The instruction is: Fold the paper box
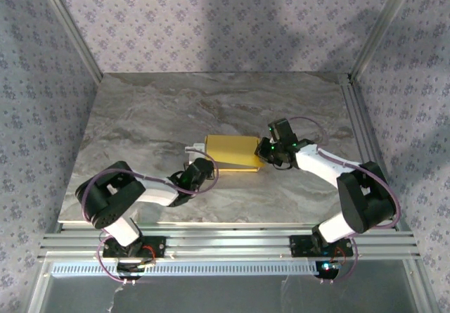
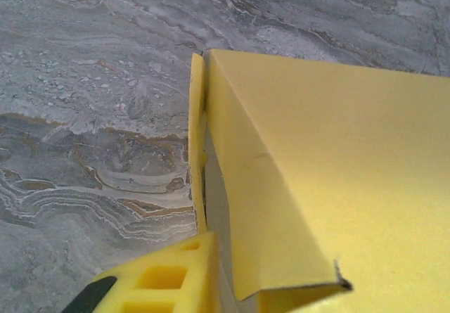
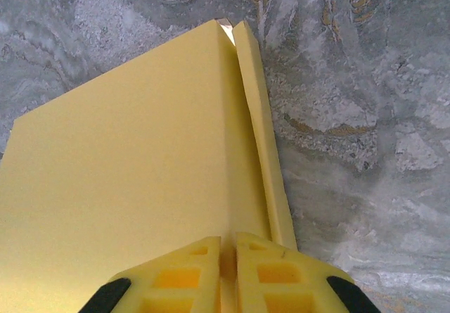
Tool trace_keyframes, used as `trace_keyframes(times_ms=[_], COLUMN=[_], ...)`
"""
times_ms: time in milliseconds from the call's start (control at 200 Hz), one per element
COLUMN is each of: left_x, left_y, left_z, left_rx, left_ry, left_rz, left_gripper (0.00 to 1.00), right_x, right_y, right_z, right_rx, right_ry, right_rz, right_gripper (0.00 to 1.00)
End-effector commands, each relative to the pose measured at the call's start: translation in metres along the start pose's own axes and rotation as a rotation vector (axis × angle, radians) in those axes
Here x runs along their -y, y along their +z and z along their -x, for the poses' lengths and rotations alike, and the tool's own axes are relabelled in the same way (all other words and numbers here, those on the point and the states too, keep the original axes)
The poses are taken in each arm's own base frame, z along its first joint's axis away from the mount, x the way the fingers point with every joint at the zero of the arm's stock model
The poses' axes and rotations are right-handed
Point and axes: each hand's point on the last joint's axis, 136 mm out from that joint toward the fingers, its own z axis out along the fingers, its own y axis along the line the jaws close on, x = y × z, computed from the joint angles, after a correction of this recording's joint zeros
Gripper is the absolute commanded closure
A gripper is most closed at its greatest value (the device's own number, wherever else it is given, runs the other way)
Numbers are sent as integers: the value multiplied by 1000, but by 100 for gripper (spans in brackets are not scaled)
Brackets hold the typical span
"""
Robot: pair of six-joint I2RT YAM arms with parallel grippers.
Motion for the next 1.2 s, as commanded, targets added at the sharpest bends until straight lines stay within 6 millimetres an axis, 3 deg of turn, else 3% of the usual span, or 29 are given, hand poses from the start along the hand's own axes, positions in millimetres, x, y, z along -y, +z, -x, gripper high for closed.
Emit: trace_keyframes(times_ms=[0, 140, 315, 350, 575, 745, 930, 1049, 1194], left_x=[-10, -12, -20, -21, -9, -4, 1, 3, -27], left_y=[-2, -13, -31, -34, -44, -51, -74, -104, -140], left_z=[-43, -40, -46, -48, -48, -45, -48, -18, 52], left_rx=[-145, -161, -217, -231, -259, -282, -325, -303, -169], left_ry=[24, -13, -30, -31, -12, 18, -29, -122, -177], left_rz=[0, -5, 0, -6, -94, -128, -208, -240, -104], left_gripper=[73, 49, 45, 40, 39, 45, 48, 47, 47], right_x=[28, 31, 30, 29, 22, 19, 19, 18, 15], right_y=[10, 9, 8, 8, 8, 7, 7, 6, 3], right_z=[-20, -18, -17, -16, -16, -14, -13, -13, -10], right_rx=[-53, -41, -36, -36, -32, -26, -30, -27, -20], right_ry=[-8, -15, -19, -19, -34, -34, -44, -49, -52], right_rz=[-92, -105, -108, -106, -103, -106, -114, -111, -104], right_gripper=[89, 89, 89, 89, 89, 89, 89, 89, 89])
